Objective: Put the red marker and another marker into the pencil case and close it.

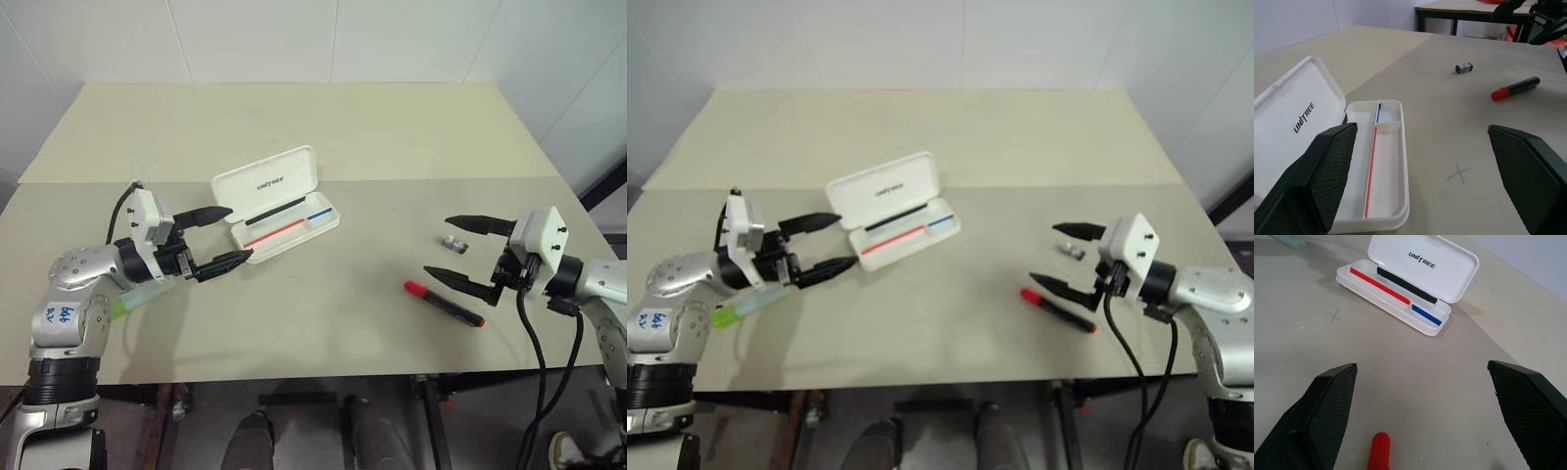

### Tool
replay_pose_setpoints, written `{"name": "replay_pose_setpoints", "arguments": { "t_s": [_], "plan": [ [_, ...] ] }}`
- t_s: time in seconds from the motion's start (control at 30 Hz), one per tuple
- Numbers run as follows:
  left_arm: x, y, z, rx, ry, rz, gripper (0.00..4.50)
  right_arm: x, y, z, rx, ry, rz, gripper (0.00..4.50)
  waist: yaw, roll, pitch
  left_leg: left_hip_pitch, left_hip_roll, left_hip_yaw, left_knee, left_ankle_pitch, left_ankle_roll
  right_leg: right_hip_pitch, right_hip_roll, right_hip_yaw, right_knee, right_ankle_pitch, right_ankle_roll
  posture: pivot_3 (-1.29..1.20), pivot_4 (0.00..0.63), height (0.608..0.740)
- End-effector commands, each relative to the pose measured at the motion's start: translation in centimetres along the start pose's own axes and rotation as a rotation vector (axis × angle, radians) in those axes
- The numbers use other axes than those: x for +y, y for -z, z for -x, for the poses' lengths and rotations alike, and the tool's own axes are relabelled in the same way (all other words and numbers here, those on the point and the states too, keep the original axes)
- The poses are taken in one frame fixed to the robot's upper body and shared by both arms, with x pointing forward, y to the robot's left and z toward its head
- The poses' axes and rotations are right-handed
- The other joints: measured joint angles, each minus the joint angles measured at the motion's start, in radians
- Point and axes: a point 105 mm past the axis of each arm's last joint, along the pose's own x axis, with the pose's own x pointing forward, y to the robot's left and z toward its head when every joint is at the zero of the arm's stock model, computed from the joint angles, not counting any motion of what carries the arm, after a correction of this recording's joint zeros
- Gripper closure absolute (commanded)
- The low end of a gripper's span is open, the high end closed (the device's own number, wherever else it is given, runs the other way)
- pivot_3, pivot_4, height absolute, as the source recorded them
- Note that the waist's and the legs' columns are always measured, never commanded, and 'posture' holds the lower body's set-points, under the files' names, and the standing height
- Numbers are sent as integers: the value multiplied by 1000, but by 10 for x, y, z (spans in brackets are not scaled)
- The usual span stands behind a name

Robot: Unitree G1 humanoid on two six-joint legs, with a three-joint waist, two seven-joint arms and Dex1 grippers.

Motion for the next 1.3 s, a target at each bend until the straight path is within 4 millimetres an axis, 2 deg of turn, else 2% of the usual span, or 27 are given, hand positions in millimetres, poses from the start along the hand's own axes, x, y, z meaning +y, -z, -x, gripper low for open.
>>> {"name": "replay_pose_setpoints", "arguments": {
  "t_s": [0.03, 0.4, 0.5, 0.67, 0.77, 0.9, 1.1, 1.3],
  "plan": [
    [3, -5, 1, 11, -7, -24, 19, -2, -10, -4, -33, -1, 45, 0, -1, 0, 0, 0, 0, 0, 0, 0, 0, 0, 0, 0, 0, 0, 0, 0, 150, 740],
    [0, 1, 2, 70, 16, -31, 19, 10, -11, -23, -97, -22, 36, 0, -1, 0, 0, 0, 0, 0, 0, 0, 0, 0, 0, 0, 1, 0, 0, 0, 150, 740],
    [-1, 9, 4, 89, 25, -14, 569, 16, -13, -31, -122, -26, 32, 0, -1, 0, 0, 0, 0, 0, 0, 0, 0, 0, 0, 0, 1, 0, 0, 0, 150, 740],
    [-7, 23, -2, 141, 38, -22, 2234, 19, -20, -38, -158, -29, 39, 0, -1, 0, 0, 0, 0, 0, 0, 0, 0, 0, 0, 0, 1, 0, 0, 0, 150, 740],
    [-8, 34, -13, 169, 49, -52, 2234, 20, -21, -44, -164, -25, 46, 0, 0, 0, 0, 0, 0, 0, 1, 0, 0, 0, 0, 0, 1, 0, 0, 0, 150, 740],
    [-12, 40, -45, 161, 47, -72, 2234, 21, -24, -46, -182, -3, 51, 0, 13, 0, 0, 0, 0, 0, 2, 0, 0, 0, 0, 0, 1, 0, 0, 0, 150, 740],
    [-8, 43, -57, 170, 28, -79, 2234, 29, -30, -48, -199, 8, 54, 0, 17, 0, 0, 0, 0, 0, 3, 0, 0, 0, 0, 0, 3, 2, 3, 0, 150, 740],
    [-1, 51, -65, 209, 17, -82, 2234, 36, -33, -39, -180, -1, 45, 0, 22, 0, 0, 0, 0, 0, 4, 0, 0, 0, 0, 0, 2, 1, 2, 0, 150, 740]
  ]
}}
